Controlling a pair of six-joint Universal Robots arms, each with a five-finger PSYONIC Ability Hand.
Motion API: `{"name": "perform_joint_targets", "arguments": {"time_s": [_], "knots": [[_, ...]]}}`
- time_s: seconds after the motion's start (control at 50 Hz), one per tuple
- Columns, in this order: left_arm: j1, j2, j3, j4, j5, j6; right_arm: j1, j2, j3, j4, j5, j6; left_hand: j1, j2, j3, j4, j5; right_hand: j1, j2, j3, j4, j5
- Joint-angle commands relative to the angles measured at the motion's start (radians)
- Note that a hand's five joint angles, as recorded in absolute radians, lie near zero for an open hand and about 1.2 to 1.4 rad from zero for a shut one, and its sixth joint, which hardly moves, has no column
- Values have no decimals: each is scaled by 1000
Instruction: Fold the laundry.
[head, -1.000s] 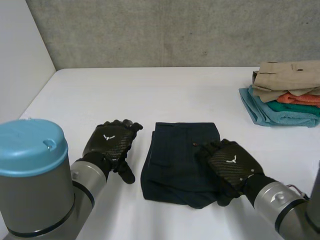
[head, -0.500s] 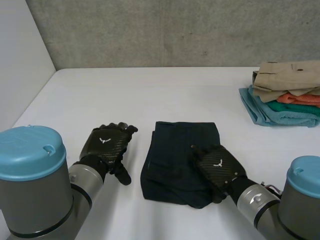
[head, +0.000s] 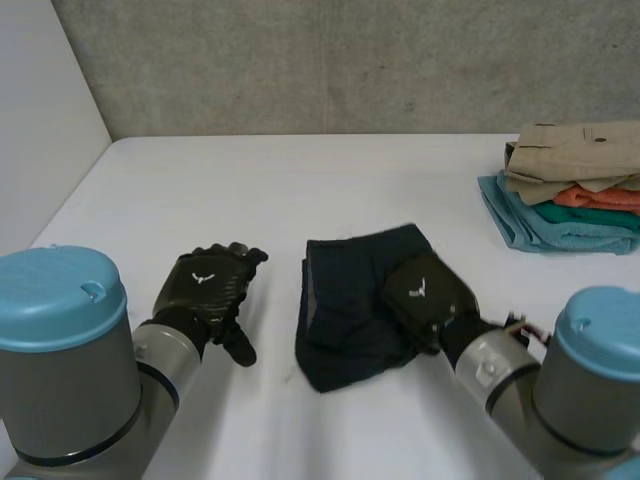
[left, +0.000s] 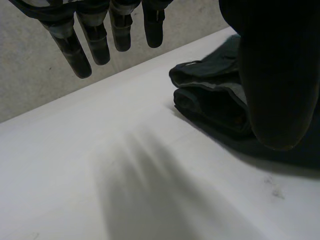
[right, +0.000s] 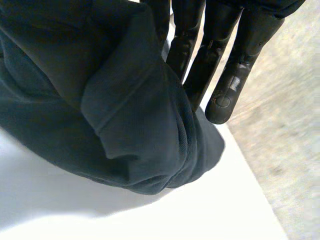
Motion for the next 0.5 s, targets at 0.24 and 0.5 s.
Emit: {"name": "perform_joint_targets", "arguments": {"time_s": [0.24,0.5], "knots": [[34,-2,2,2,-1,0,-219,215,-760,-39,-148,-147,-4,-4,-23,-17,-34,520,235,280,209,343],[54,0,-16,11,1,0,-527,332,-943,-43,-107,227,-4,-4,-23,-17,-34,520,235,280,209,343]]}}
